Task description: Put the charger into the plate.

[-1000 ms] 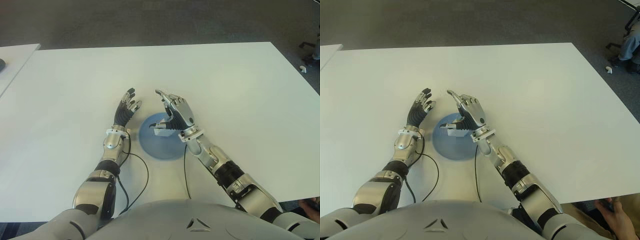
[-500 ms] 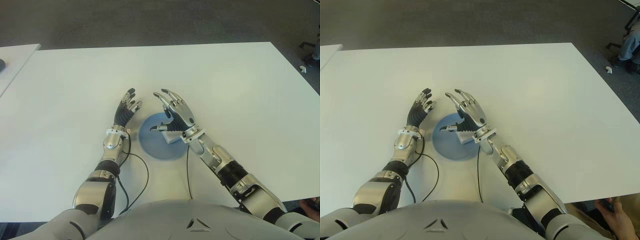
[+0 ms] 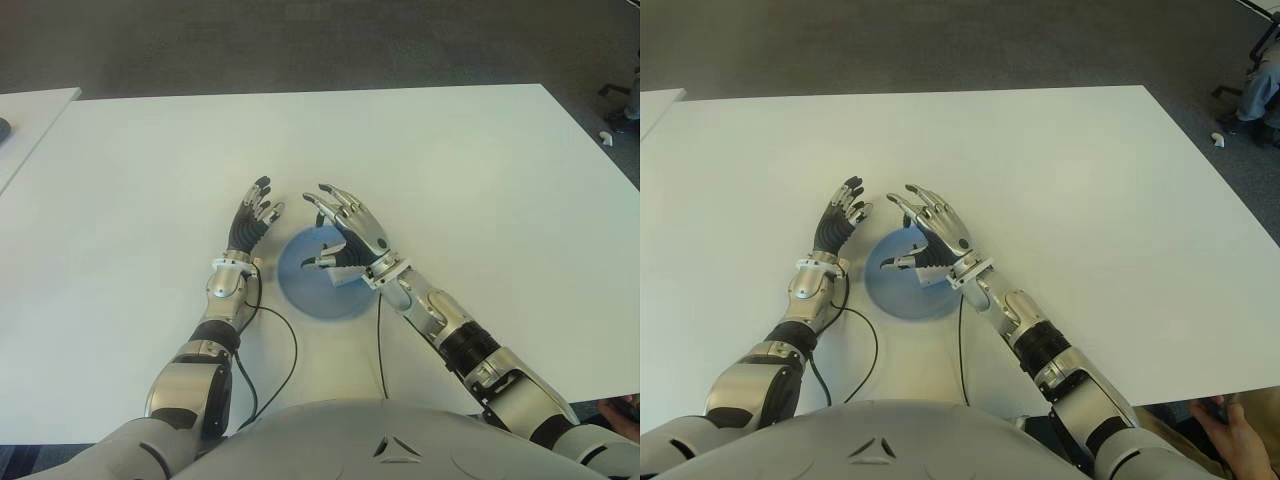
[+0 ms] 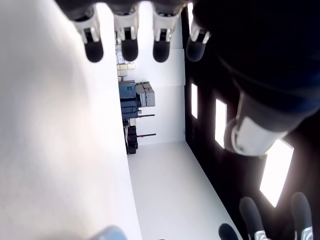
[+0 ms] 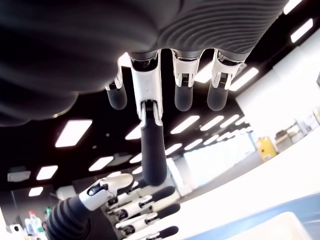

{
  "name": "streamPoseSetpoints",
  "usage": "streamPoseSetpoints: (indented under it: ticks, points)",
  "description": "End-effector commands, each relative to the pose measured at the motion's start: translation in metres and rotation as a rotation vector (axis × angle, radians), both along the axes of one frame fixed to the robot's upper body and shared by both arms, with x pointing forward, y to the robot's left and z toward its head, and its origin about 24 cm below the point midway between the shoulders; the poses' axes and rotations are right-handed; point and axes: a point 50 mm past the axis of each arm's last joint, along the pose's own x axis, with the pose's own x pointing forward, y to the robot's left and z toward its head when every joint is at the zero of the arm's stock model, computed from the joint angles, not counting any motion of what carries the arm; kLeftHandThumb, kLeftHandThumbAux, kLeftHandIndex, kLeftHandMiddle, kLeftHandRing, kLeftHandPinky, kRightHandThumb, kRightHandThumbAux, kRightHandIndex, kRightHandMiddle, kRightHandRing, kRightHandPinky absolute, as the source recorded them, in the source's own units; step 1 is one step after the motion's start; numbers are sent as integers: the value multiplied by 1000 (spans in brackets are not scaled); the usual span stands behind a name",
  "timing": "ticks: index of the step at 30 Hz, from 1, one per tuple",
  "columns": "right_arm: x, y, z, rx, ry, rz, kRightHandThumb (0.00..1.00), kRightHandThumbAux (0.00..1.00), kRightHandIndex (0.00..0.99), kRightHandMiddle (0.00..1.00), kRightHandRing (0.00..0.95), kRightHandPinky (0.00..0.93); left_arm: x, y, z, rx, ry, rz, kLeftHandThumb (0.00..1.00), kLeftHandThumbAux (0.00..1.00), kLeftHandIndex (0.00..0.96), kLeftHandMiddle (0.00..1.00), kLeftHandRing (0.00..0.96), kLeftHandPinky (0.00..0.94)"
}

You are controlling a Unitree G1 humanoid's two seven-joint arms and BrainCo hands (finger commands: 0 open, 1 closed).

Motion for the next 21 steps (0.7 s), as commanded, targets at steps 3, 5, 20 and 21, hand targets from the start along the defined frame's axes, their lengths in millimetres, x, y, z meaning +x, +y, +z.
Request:
streamPoseSetpoints:
  ticks: [3, 5, 20, 21]
  points:
    - [-5, -5, -9, -12, 46, 0, 237, 189, 0, 0, 0, 0, -36, -1, -56, -25, 409, -3, 17, 636, 77, 40, 2, 12]
    - [-2, -8, -9, 19, 54, -38, 230, 195, 0, 0, 0, 0, -36, -1, -55, -22, 408, -7, 9, 642, 80, 41, 4, 6]
    - [24, -34, -3, 426, 180, -317, 147, 376, 0, 0, 0, 0, -37, -2, -58, -39, 426, 3, 1, 632, 98, 61, 22, 27]
    - [26, -38, -4, 471, 206, -335, 144, 386, 0, 0, 0, 0, -37, -2, -58, -40, 429, 6, 2, 632, 98, 60, 21, 26]
